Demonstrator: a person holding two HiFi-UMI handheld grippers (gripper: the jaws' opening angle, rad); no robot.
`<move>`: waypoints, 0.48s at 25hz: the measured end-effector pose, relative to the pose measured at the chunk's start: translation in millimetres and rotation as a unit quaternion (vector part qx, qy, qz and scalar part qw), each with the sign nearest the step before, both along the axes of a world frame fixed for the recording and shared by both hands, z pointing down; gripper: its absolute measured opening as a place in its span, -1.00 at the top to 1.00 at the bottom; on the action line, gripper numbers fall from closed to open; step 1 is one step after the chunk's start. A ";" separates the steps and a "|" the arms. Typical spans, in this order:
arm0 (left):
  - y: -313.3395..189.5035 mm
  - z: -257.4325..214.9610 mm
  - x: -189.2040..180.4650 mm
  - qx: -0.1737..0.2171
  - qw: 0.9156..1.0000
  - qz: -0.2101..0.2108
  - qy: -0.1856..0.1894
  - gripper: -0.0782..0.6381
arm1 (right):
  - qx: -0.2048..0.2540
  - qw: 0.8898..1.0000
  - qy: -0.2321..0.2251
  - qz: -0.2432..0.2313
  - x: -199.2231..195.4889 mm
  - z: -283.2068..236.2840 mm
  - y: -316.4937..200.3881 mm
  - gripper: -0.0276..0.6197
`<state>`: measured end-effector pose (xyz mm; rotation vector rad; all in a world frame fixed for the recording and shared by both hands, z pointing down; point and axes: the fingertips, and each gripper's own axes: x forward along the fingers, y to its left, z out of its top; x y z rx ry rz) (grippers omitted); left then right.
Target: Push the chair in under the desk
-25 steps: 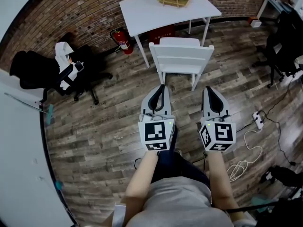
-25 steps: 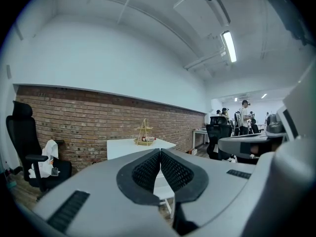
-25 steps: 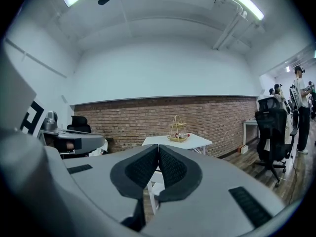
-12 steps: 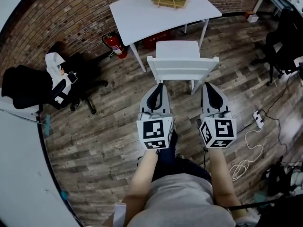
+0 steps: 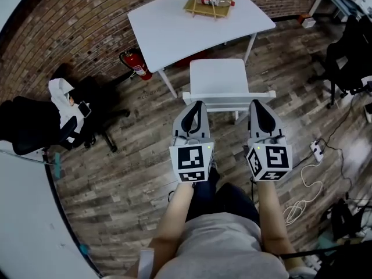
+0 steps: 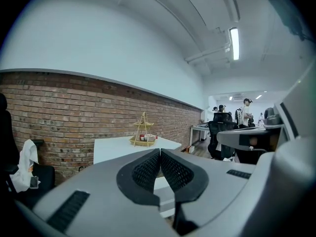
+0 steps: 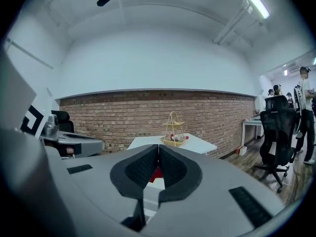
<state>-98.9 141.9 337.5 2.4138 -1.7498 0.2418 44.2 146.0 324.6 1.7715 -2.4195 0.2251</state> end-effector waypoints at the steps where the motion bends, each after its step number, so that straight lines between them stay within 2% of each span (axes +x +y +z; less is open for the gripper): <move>1: -6.9 0.2 0.1 0.000 1.000 0.003 -0.003 0.74 | 0.000 1.000 0.002 0.001 0.5 -0.5 -6.3 0.87; 12: -42.5 20.4 6.6 -0.023 0.999 0.025 -0.013 0.74 | -0.021 0.999 0.028 0.003 11.2 14.3 -43.3 0.87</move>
